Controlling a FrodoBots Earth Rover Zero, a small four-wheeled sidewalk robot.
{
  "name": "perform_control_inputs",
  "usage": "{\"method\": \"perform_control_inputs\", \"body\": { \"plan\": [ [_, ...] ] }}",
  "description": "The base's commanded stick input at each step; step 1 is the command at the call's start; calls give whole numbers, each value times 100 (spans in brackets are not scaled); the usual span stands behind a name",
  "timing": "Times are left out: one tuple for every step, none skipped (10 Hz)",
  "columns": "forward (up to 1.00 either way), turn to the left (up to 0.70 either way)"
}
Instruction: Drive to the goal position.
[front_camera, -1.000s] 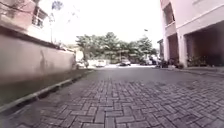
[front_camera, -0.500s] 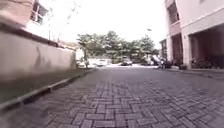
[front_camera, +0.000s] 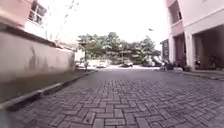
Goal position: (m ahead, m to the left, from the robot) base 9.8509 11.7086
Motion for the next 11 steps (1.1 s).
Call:
{"method": "perform_control_inputs", "body": {
  "plan": [
    [70,0],
    [70,0],
    [70,0],
    [70,0],
    [70,0],
    [70,0],
    [70,0],
    [70,0],
    [70,0],
    [70,0],
    [70,0]
  ]
}}
